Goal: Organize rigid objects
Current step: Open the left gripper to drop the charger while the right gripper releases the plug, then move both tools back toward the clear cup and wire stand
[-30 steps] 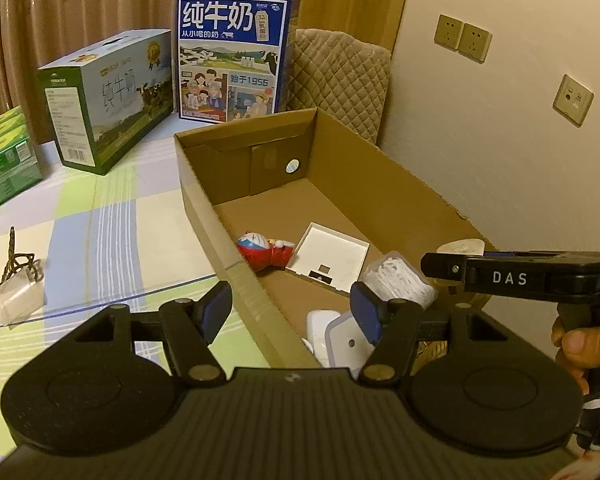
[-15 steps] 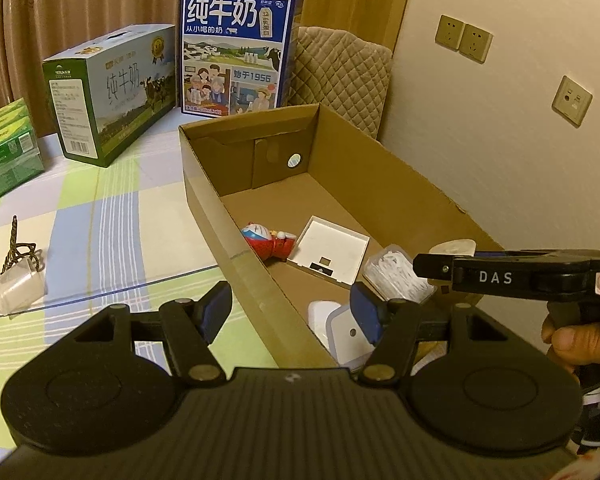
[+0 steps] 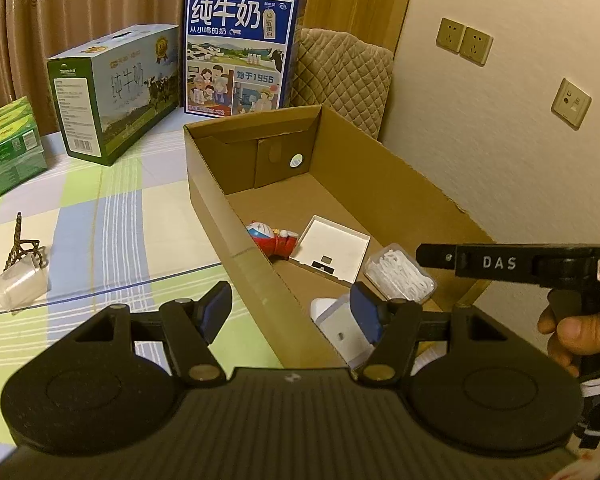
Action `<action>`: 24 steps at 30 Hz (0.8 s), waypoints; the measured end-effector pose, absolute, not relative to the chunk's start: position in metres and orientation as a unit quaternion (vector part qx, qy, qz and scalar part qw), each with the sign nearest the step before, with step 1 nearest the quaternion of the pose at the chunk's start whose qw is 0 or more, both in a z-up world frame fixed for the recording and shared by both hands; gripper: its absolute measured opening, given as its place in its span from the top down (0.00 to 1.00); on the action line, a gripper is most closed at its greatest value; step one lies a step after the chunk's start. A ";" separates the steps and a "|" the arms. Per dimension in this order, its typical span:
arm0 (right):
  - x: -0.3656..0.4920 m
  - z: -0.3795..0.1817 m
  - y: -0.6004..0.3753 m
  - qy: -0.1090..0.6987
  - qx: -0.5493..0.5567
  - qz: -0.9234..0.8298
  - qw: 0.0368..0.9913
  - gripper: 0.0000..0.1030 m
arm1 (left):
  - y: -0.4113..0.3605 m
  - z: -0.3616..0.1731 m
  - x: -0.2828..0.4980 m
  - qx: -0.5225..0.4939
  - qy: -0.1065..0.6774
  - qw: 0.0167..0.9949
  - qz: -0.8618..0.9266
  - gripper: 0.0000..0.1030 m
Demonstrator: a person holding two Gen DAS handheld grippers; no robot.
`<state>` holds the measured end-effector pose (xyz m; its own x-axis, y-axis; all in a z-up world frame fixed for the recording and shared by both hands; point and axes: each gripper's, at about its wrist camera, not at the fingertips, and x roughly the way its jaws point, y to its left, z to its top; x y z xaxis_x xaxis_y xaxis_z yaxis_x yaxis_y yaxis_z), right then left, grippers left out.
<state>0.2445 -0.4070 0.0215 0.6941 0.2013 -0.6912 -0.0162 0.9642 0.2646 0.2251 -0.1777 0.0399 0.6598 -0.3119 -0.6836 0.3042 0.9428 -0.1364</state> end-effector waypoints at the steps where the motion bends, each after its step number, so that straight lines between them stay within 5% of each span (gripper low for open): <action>1: 0.244 0.023 -0.407 0.385 0.120 0.060 0.913 0.45 | -0.177 0.040 0.224 -0.005 0.376 0.911 -0.169 0.41; 24: 0.189 0.061 -0.368 0.371 0.107 0.070 0.920 0.41 | -0.130 0.065 0.172 -0.016 0.358 0.921 -0.151 0.41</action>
